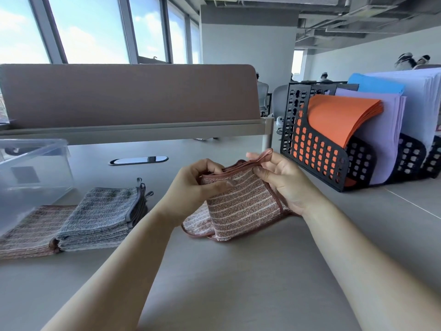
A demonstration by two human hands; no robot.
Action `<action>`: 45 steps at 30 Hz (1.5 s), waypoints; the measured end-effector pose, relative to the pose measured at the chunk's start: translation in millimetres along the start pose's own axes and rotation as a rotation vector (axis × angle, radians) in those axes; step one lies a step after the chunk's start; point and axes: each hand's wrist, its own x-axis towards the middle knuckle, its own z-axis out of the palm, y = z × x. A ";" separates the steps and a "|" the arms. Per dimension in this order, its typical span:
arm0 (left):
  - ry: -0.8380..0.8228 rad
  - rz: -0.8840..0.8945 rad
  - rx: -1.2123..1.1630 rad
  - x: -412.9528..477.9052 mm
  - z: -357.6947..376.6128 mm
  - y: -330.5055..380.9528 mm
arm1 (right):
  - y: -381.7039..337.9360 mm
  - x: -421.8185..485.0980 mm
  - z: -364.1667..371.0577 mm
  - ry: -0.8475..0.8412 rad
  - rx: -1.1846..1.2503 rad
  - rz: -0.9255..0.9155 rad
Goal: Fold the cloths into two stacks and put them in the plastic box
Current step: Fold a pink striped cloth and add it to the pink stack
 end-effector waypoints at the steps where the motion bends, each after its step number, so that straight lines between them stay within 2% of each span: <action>1: 0.014 -0.008 -0.019 0.1 -0.5 -0.1 | 0.4 -0.4 0.4 -0.009 -0.006 0.015; 4: 0.103 -0.034 -0.081 2.6 -2.0 -3.9 | 0.8 -0.3 4.2 0.079 -0.104 -0.015; 7: 0.229 -0.165 -0.243 5.6 -1.4 -7.7 | 1.4 0.6 6.3 0.160 -0.094 -0.066; 9: 0.190 -0.253 -0.362 5.1 -0.4 -9.0 | 2.4 1.8 4.4 0.196 -0.083 -0.073; 12: 0.093 -0.354 -0.356 1.2 4.9 -15.1 | 3.6 2.9 5.1 0.230 -0.085 -0.065; 14: 0.137 -0.351 -0.334 2.3 9.5 -18.0 | 4.3 2.4 6.7 0.243 -0.091 -0.040; 17: 0.259 -0.334 -0.348 5.5 14.8 -18.1 | 4.3 3.6 5.4 0.191 -0.069 0.123; 19: 0.343 -0.355 -0.326 7.5 14.3 -20.6 | 3.6 3.2 4.1 0.067 0.010 0.303; 21: 0.412 -0.385 -0.256 7.9 12.5 -23.6 | 4.7 1.1 5.7 -0.052 0.039 0.407; 23: 0.454 -0.401 -0.175 7.9 10.2 -25.7 | 6.0 -0.3 7.7 -0.084 -0.034 0.422; 26: 0.478 -0.432 -0.109 7.9 5.6 -27.6 | 6.2 -3.1 11.1 -0.042 -0.112 0.351; 30: 0.433 -0.471 -0.060 9.8 1.1 -28.8 | 8.4 -2.7 6.2 -0.058 -0.058 0.266; 36: 0.413 -0.446 -0.094 10.3 -7.9 -29.6 | 7.9 -3.8 2.6 -0.250 -0.095 0.215; 38: 0.312 -0.380 -0.091 6.8 -8.6 -19.6 | 8.7 -3.5 1.0 -0.251 -0.095 0.230; 42: -0.002 -0.362 -0.090 -3.4 -16.6 -0.6 | 2.0 -5.5 -2.6 -0.212 -0.036 0.267; 45: -0.073 -0.401 -0.132 -10.5 -28.6 2.3 | 0.3 -6.3 -5.8 -0.286 0.019 0.274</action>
